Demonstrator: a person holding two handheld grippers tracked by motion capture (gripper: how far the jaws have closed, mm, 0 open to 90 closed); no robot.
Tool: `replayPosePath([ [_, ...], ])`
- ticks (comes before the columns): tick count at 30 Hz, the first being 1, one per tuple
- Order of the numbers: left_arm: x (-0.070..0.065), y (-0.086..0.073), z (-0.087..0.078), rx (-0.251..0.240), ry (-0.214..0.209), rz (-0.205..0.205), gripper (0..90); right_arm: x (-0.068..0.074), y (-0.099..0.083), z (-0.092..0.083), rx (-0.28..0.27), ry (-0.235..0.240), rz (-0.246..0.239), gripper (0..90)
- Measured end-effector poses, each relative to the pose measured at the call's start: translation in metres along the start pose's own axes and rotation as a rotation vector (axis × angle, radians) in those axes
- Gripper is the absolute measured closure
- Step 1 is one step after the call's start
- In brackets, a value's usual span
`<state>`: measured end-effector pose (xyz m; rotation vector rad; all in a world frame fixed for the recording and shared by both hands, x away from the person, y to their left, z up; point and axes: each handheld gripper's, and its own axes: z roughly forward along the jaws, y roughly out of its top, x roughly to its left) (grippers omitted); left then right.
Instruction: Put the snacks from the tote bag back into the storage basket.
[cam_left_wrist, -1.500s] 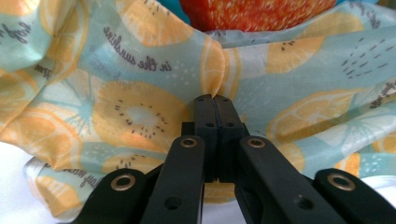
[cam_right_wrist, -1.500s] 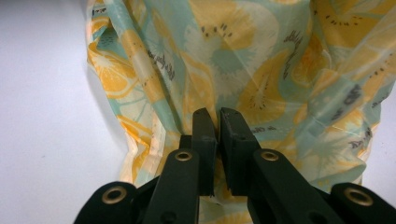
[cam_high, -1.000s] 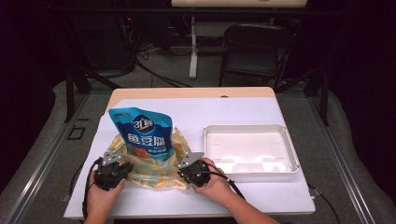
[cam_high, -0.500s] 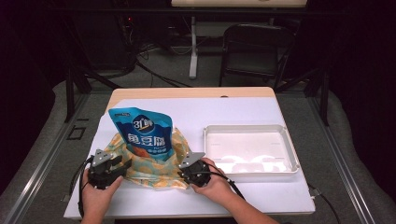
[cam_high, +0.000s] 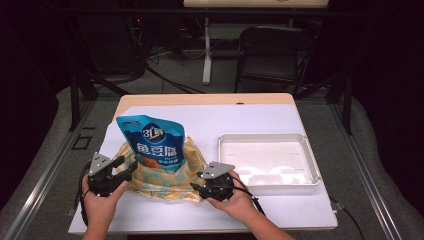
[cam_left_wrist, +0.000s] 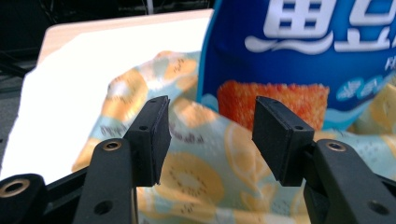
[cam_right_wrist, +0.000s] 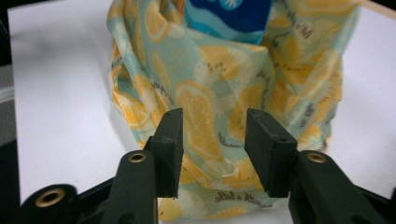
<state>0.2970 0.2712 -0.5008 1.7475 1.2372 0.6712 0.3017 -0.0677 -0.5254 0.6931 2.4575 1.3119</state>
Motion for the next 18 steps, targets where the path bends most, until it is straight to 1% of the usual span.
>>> replayPosePath([
  [4, 0.005, 0.006, -0.001, -0.023, 0.002, -0.006, 46.0, -0.003, -0.001, -0.012, -0.034, -0.021, 0.009, 53.8],
  [6, 0.007, 0.009, 0.000, -0.019, -0.003, -0.010, 45.9, -0.006, -0.001, -0.017, -0.050, -0.035, 0.017, 52.2],
  [8, 0.009, 0.011, 0.000, -0.007, -0.011, -0.007, 45.9, -0.009, -0.002, -0.021, -0.057, -0.045, 0.023, 51.3],
  [10, 0.010, 0.014, 0.001, -0.006, -0.022, -0.007, 45.4, -0.011, -0.002, -0.025, -0.063, -0.055, 0.032, 50.6],
  [14, 0.012, 0.019, -0.001, -0.013, -0.023, 0.003, 44.9, -0.016, -0.004, -0.031, -0.070, -0.070, 0.043, 50.2],
  [17, 0.013, 0.024, -0.002, -0.014, -0.033, -0.005, 44.9, -0.017, -0.004, -0.033, -0.076, -0.075, 0.046, 49.7],
  [18, 0.014, 0.026, -0.003, -0.015, -0.031, 0.004, 44.9, -0.017, -0.004, -0.034, -0.078, -0.074, 0.044, 49.5],
])
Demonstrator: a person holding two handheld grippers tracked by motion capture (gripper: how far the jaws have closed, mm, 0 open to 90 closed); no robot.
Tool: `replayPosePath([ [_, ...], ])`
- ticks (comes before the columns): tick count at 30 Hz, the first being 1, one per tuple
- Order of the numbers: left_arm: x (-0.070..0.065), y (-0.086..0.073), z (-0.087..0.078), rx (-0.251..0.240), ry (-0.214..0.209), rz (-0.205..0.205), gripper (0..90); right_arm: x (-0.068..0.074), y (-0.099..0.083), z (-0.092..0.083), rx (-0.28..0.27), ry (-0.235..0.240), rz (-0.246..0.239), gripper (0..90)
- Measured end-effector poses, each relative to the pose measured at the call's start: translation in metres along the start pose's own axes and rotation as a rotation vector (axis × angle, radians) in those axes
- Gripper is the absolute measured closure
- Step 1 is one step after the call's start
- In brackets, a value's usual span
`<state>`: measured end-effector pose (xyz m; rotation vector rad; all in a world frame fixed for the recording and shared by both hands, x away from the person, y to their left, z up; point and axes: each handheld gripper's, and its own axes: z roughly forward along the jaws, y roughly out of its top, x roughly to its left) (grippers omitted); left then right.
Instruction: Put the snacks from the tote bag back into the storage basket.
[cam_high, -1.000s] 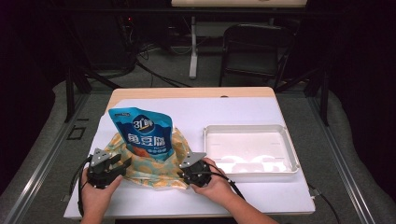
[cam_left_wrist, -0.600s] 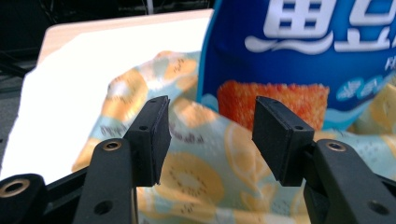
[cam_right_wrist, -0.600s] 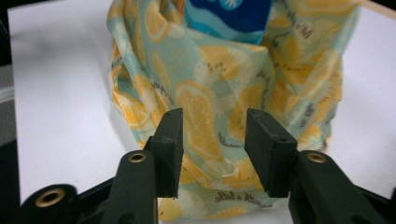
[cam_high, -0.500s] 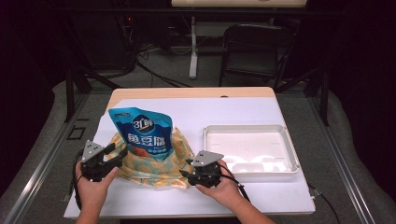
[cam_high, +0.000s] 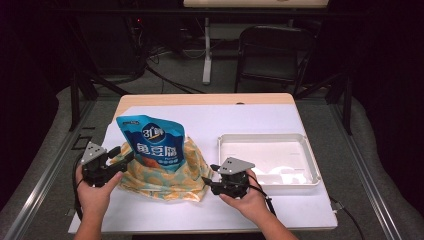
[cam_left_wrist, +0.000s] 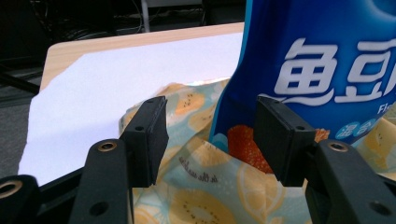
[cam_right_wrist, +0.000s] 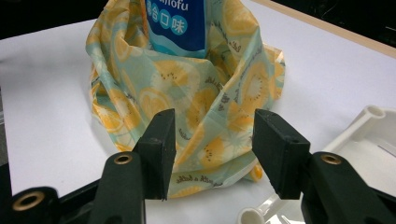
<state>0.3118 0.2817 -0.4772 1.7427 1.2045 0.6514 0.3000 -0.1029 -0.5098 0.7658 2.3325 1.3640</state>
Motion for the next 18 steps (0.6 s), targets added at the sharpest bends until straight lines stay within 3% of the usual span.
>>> replayPosePath([
  [9, 0.005, 0.011, -0.004, -0.006, -0.021, -0.003, 43.2, -0.003, 0.000, -0.004, -0.001, -0.020, 0.003, 49.1],
  [18, 0.003, 0.025, -0.006, -0.001, -0.032, 0.035, 43.1, -0.003, 0.000, -0.004, -0.002, -0.028, 0.003, 47.3],
])
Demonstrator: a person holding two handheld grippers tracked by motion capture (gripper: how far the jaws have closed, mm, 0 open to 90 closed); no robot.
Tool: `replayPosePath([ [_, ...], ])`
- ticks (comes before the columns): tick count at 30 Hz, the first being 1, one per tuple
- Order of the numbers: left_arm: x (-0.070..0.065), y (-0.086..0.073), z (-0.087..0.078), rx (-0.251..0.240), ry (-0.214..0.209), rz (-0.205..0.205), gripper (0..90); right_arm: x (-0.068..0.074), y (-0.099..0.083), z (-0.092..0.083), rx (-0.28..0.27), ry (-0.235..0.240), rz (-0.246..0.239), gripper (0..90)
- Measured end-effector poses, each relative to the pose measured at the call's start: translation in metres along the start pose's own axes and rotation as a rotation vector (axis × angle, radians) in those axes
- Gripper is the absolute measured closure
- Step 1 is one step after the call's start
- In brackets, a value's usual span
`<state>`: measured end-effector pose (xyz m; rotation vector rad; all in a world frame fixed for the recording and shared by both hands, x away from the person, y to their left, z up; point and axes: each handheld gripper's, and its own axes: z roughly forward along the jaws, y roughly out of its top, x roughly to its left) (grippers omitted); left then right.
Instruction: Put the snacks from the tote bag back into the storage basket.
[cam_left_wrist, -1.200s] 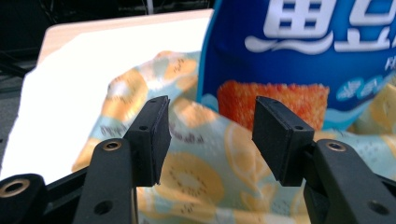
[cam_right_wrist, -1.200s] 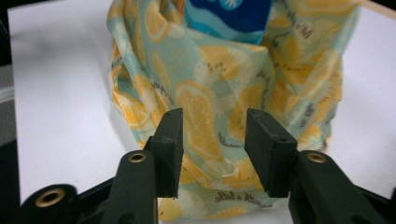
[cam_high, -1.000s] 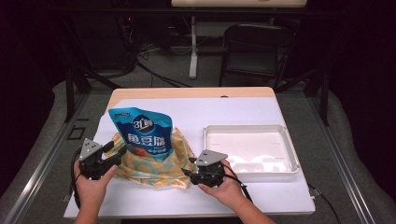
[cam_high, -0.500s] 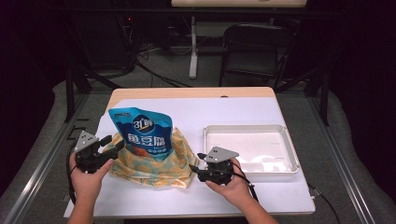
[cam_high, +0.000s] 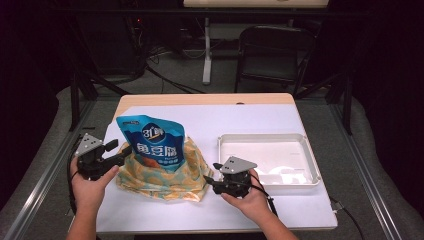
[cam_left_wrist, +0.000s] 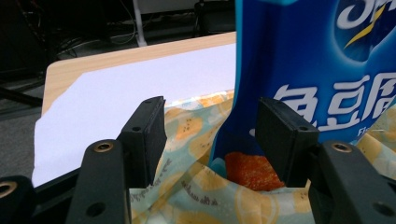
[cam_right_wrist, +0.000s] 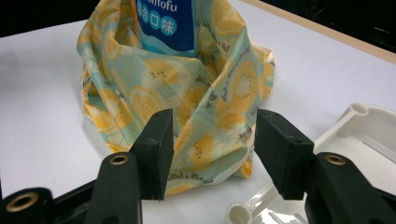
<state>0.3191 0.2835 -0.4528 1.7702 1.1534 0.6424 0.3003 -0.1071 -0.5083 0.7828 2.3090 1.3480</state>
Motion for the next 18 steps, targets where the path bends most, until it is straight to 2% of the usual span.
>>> replayPosePath([
  [8, -0.002, 0.014, 0.001, -0.015, -0.028, 0.018, 42.3, -0.004, 0.001, -0.001, -0.013, -0.008, 0.023, 45.3],
  [14, -0.004, 0.021, 0.003, -0.005, -0.031, 0.025, 42.2, -0.008, 0.002, -0.003, -0.029, -0.008, 0.048, 45.1],
  [18, -0.005, 0.023, 0.004, -0.009, -0.036, 0.010, 48.2, -0.009, 0.003, -0.003, -0.034, -0.007, 0.053, 45.1],
])
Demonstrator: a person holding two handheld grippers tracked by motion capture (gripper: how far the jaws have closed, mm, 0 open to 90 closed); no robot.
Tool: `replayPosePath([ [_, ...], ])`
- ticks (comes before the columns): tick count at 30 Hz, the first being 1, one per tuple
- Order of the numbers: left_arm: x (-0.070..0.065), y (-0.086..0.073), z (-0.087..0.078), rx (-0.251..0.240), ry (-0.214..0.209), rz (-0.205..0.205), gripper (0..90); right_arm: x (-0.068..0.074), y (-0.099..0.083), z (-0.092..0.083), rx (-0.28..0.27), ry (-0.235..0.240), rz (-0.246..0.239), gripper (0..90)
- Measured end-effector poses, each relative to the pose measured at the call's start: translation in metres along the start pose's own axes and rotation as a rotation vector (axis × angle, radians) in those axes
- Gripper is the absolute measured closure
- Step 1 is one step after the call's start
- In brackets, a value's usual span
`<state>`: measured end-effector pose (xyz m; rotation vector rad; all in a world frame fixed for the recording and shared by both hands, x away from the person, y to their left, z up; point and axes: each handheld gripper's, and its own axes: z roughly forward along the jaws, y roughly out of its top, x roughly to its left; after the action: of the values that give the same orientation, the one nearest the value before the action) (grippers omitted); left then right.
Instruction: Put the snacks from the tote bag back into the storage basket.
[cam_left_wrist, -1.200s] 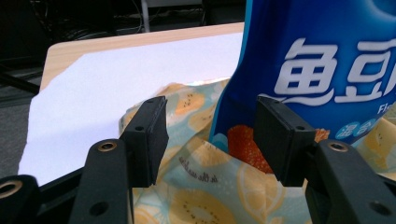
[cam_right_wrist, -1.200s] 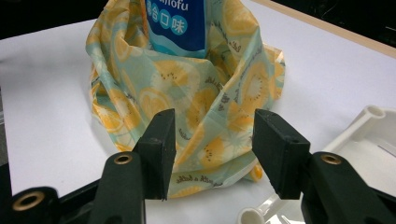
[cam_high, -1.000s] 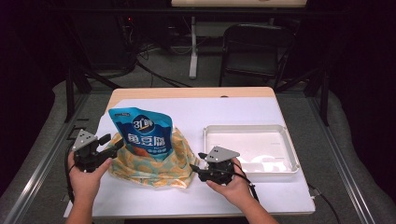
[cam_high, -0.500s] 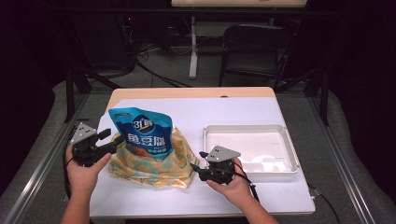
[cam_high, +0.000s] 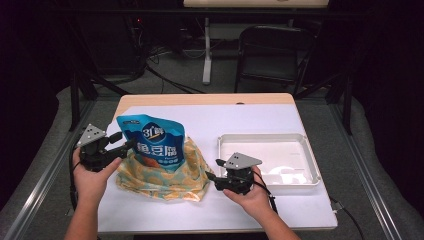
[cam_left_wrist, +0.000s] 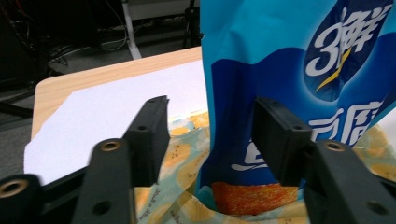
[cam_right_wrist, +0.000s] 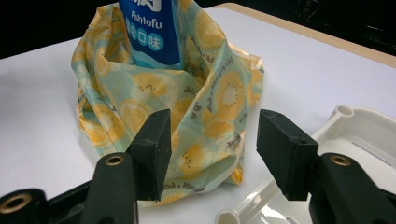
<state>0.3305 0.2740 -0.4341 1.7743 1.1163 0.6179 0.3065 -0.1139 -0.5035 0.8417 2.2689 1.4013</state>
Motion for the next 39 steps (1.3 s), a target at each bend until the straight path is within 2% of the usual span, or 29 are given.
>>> replayPosePath([
  [2, -0.001, 0.002, 0.000, 0.000, -0.015, -0.004, 54.0, 0.001, 0.002, 0.000, -0.003, 0.000, 0.002, 45.1],
  [7, -0.003, 0.004, -0.001, -0.001, -0.029, 0.017, 60.0, 0.001, 0.010, 0.001, -0.026, 0.003, 0.007, 45.4],
  [11, -0.002, 0.004, -0.002, 0.001, -0.049, 0.018, 64.3, 0.001, 0.020, 0.002, -0.009, 0.029, -0.025, 52.4],
  [14, -0.001, 0.004, -0.003, 0.002, -0.040, 0.018, 68.2, 0.002, 0.029, 0.004, -0.009, 0.042, -0.050, 59.4],
  [20, -0.001, 0.003, -0.005, 0.003, -0.035, 0.034, 68.5, 0.008, 0.048, 0.021, -0.017, 0.029, -0.032, 60.9],
  [23, 0.001, 0.002, -0.005, -0.002, -0.048, 0.034, 67.5, 0.011, 0.056, 0.029, -0.028, 0.024, -0.032, 60.4],
  [27, 0.003, 0.000, -0.005, -0.008, -0.057, 0.017, 66.9, 0.013, 0.065, 0.039, -0.034, 0.028, -0.015, 58.9],
  [32, 0.003, -0.002, -0.005, -0.009, -0.052, 0.008, 67.0, 0.016, 0.072, 0.046, -0.048, 0.011, -0.012, 57.7],
  [36, 0.004, -0.003, -0.004, -0.006, -0.067, 0.011, 67.0, 0.017, 0.075, 0.048, -0.048, 0.016, -0.024, 60.2],
  [39, 0.004, -0.005, -0.003, -0.007, -0.086, 0.002, 67.2, 0.017, 0.077, 0.049, -0.061, 0.031, -0.012, 62.2],
])
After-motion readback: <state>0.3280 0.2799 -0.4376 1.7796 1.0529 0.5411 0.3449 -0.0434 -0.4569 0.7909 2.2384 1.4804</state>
